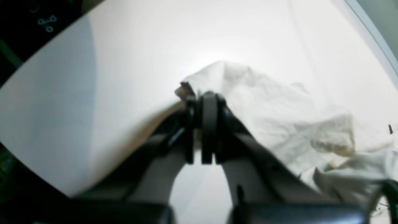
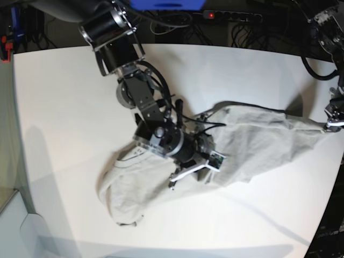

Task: Layout the t-shirt on the table in an organized manner, then fold the t-shirt properly
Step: 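Pull the grasped fabric with the right gripper away from the left gripper, then lower the fabric with the right gripper and release it on the table, then release the shirt end with the left gripper and move it across the shirt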

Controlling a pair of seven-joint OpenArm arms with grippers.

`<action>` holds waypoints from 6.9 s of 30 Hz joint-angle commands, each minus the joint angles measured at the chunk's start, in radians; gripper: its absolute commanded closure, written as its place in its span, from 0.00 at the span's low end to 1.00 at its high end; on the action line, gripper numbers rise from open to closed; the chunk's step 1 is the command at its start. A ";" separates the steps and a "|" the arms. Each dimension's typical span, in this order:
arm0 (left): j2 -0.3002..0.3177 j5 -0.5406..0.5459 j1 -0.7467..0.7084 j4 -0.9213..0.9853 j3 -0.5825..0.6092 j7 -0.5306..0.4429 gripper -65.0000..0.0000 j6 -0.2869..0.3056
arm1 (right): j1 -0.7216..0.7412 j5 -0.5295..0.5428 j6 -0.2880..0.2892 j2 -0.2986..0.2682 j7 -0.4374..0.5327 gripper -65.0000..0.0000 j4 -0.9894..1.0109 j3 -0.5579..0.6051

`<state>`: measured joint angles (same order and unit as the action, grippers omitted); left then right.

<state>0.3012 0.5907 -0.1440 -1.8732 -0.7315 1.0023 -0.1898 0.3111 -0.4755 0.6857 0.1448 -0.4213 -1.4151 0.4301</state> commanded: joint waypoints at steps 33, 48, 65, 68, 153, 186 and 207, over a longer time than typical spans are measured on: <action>0.161 -0.148 -0.001 -0.102 -0.007 -0.015 0.99 -0.004 | -0.409 0.008 0.012 -0.221 0.035 1.00 -0.611 -0.528; 0.068 -0.148 -0.052 -0.095 0.002 -0.013 0.99 -0.004 | -0.660 0.010 0.012 -0.146 0.037 1.00 -0.608 -0.676; 0.077 -0.151 -0.084 -0.092 0.031 -0.013 0.99 -0.004 | -0.921 0.011 0.012 -0.144 0.037 1.00 -0.599 -0.658; 0.079 -0.151 -0.081 -0.092 0.031 -0.015 0.99 -0.004 | -0.952 0.011 0.012 -0.144 0.037 1.00 -0.591 -0.629; -0.083 -0.150 0.579 0.783 0.496 -0.305 0.39 -0.010 | -0.459 0.011 0.012 -0.093 -0.202 0.47 -0.433 -0.497; -0.141 -0.148 0.708 1.161 0.697 -0.570 0.67 -0.006 | -0.448 0.010 0.012 -0.095 -0.202 0.47 -0.367 -0.495; -0.104 -0.150 0.734 0.808 0.697 -0.564 0.99 -0.012 | -0.448 0.011 0.012 -0.093 -0.202 0.47 -0.338 -0.495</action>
<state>0.1879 0.4450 0.5545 -1.0439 -0.0322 0.4606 -0.1947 -0.1471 -0.4713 0.7059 0.0498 -0.6376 -1.7409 -0.0654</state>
